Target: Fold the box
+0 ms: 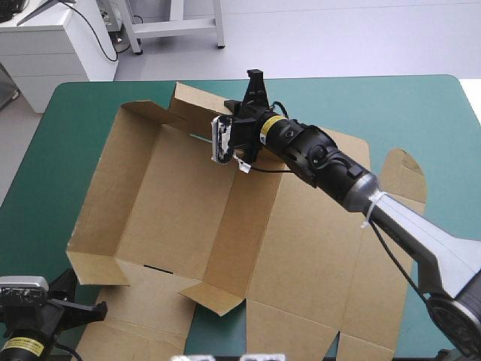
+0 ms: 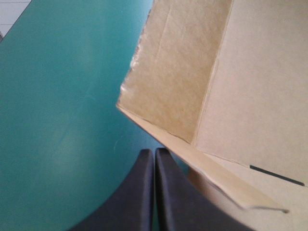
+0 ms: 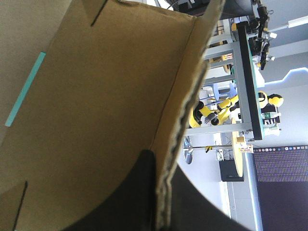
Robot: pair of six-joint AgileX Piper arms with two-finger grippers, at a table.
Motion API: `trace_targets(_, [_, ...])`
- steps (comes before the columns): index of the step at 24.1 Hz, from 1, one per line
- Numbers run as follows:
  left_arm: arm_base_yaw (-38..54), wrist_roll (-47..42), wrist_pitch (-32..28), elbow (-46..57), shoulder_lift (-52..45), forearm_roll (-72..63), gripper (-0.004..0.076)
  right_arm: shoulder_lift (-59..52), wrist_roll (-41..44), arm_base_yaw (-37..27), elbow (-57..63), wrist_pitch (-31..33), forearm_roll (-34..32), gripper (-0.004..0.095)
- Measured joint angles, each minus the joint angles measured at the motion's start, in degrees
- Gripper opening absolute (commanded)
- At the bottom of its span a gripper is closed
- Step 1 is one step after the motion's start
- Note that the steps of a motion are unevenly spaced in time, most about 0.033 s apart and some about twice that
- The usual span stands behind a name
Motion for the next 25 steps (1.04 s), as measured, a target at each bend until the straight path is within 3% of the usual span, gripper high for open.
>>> trace_targets(14, [0.0, 0.0, 0.0, 0.04, 0.0, 0.0, -0.0008, 10.05, -8.24, 0.0, 0.45, -15.06, -0.96, -0.0021])
trace_targets(17, [0.0, 0.0, 0.0, 0.04, 0.0, 0.0, -0.0008, 11.39, -7.65, 0.0, 0.45, -17.26, -1.07, -0.002])
trace_targets(19, [0.0, 0.0, 0.0, 0.04, 0.0, 0.0, -0.0008, 13.09, -1.64, 0.0, 0.45, -20.04, -1.06, 0.0])
trace_targets(23, [0.0, 0.0, 0.0, 0.04, 0.0, 0.0, -0.0008, 13.28, 5.6, 0.0, 0.45, -21.01, -1.06, 0.0186])
trace_targets(25, [0.0, 0.0, 0.0, 0.04, 0.0, 0.0, -0.0008, 13.28, 6.69, 0.0, 0.45, -21.02, -1.01, 0.0382])
